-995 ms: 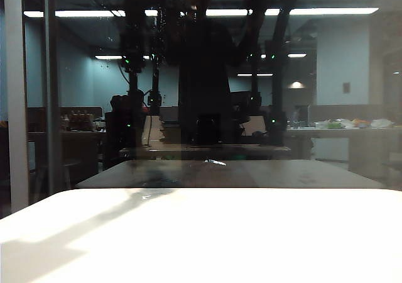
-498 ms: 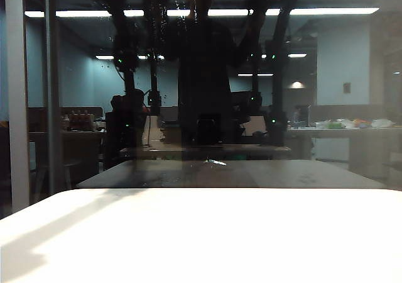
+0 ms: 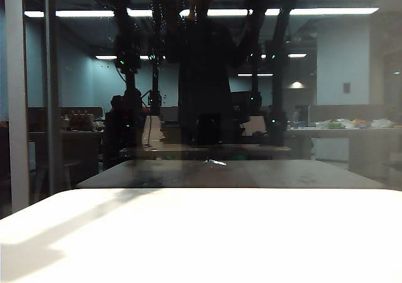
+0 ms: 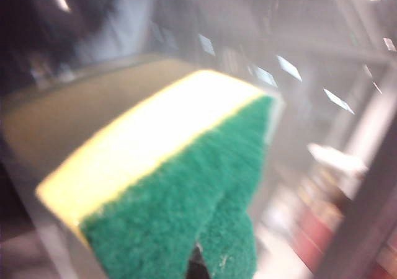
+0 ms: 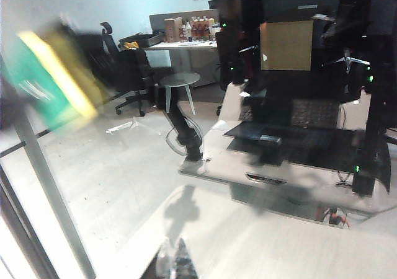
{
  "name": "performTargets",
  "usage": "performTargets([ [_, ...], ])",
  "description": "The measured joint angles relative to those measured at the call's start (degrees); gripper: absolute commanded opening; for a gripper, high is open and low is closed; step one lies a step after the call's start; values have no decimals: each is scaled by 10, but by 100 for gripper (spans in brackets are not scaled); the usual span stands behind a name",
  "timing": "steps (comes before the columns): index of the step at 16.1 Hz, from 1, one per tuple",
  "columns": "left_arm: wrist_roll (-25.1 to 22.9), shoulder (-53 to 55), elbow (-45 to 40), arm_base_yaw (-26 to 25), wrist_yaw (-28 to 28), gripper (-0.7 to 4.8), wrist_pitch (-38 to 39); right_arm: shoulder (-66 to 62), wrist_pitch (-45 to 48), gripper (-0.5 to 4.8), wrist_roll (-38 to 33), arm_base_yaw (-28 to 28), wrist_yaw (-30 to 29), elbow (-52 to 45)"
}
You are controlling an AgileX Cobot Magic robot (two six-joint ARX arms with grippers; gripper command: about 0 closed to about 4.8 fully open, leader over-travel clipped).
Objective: Reach upward to find where there is water on the glass, pick up the sponge from the table, dry the water, and finally place the sponge back on the table.
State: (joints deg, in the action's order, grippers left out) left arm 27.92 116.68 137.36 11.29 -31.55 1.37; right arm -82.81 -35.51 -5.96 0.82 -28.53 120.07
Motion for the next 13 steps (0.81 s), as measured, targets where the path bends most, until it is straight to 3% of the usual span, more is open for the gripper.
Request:
performTargets([
  [3, -7, 29, -1, 52, -6, -6, 28, 0, -11, -2, 0, 0, 0, 0],
  [6, -27, 30, -1, 63, 3, -6, 33, 0, -28, -2, 0, 0, 0, 0],
  [9, -21, 15, -1, 23, 9, -6, 16, 2, -30, -2, 0, 0, 0, 0],
  [11, 32, 9, 34, -30, 7, -6, -5, 10, -29, -2, 0, 0, 0, 0],
  [13, 39, 9, 76, -61, 18, -6, -7, 12, -30, -2, 0, 0, 0, 0],
])
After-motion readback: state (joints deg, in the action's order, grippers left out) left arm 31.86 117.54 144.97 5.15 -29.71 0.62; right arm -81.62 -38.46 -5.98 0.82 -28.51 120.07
